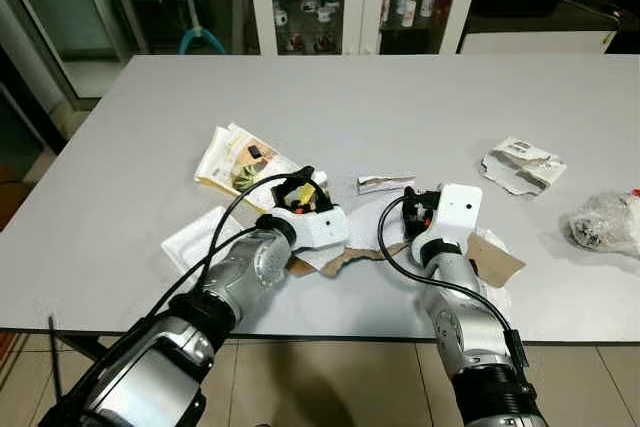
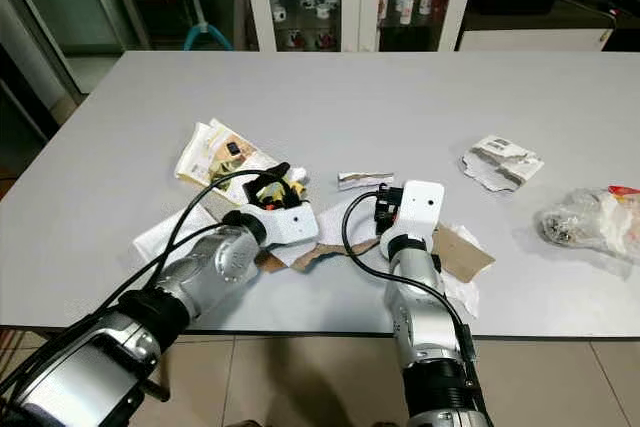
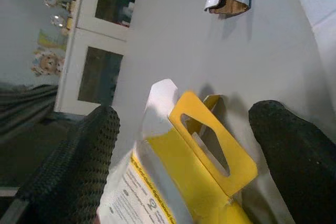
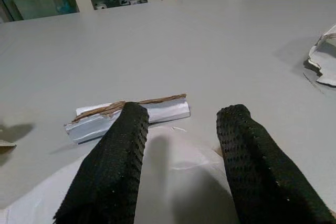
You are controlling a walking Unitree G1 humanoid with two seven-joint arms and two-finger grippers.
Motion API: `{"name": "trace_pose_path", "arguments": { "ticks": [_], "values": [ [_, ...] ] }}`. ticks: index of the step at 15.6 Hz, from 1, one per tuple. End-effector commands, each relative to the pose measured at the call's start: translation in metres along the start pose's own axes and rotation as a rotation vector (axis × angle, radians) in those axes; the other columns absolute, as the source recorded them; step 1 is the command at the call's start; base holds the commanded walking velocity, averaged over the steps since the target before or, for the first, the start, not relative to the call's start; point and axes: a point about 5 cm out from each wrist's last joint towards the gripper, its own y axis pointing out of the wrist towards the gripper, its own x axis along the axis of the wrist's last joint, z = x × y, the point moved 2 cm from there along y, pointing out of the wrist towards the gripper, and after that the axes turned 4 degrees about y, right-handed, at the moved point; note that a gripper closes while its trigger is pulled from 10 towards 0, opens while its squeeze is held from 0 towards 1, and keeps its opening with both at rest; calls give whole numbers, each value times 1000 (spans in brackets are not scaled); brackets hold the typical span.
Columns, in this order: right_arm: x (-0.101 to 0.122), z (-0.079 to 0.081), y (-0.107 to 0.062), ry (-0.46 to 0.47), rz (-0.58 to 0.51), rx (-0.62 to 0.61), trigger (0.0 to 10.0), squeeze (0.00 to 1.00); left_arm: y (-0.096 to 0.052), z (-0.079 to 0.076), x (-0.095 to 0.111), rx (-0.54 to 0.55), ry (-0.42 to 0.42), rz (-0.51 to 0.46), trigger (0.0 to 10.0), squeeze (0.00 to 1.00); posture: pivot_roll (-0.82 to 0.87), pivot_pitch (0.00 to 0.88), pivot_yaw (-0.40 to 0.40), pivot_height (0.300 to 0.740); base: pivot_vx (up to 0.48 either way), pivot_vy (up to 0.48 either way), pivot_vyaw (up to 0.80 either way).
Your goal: Picking trash to rubbish bin
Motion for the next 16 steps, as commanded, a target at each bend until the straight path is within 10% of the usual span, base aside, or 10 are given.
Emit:
{"name": "trace_pose_path", "arguments": {
  "ticks": [1, 14, 15, 16],
  "values": [
    [2, 0, 1, 19, -6, -5, 10000, 0, -7, -23, -16, -79, 49, 73, 10000, 0, -16, 15, 66, 740, 0, 0, 0],
    [3, -1, 0, 24, -12, -14, 10000, 0, -7, -2, -53, 51, 128, 281, 10000, 0, -34, 19, 67, 740, 0, 0, 0],
    [3, -2, 0, 24, -12, -14, 10000, 0, -8, -2, -57, 50, 126, 292, 0, 0, -33, 19, 66, 740, 0, 0, 0],
    [3, -2, 0, 24, -12, -14, 10000, 0, -9, -2, -58, 49, 127, 294, 0, 0, -33, 20, 66, 740, 0, 0, 0]
  ]
}}
